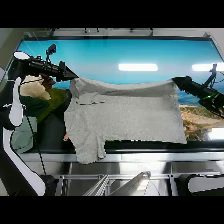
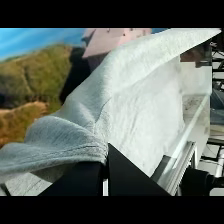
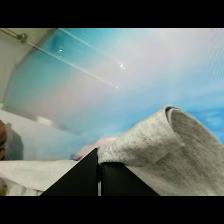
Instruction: Fold the shirts.
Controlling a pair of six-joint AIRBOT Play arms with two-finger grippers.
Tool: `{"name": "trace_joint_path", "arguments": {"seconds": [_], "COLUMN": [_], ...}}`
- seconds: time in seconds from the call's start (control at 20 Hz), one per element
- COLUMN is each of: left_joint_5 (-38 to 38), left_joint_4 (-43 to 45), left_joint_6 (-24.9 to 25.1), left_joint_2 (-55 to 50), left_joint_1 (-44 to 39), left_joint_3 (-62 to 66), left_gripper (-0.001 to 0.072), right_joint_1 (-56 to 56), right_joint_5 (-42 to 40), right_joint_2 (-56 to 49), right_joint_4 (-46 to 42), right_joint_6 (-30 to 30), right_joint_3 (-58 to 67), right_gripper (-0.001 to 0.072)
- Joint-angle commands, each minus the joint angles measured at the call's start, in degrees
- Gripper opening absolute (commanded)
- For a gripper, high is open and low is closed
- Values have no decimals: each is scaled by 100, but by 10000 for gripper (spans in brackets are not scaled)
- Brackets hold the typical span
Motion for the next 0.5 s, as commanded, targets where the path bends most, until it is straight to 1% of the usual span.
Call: {"name": "trace_joint_path", "arguments": {"seconds": [0.0,0.1,0.2,0.35,0.45], "left_joint_5": [-212,-411,-549,-546,-439], "left_joint_4": [-308,-254,-238,-136,254], "left_joint_6": [-26,96,101,210,203], "left_joint_2": [-37,293,651,1049,1147], "left_joint_1": [140,264,337,330,319], "left_joint_3": [-212,-643,-1163,-2083,-2621], "left_gripper": [16,16,16,17,16], "right_joint_1": [-131,-387,-612,-702,-632], "right_joint_5": [444,907,1250,1427,1419], "right_joint_2": [-234,-192,-96,-15,-15], "right_joint_4": [-540,-1346,-2149,-3375,-3851], "right_joint_6": [396,872,1244,1860,2052], "right_joint_3": [232,232,232,227,162], "right_gripper": [16,16,16,16,16]}}
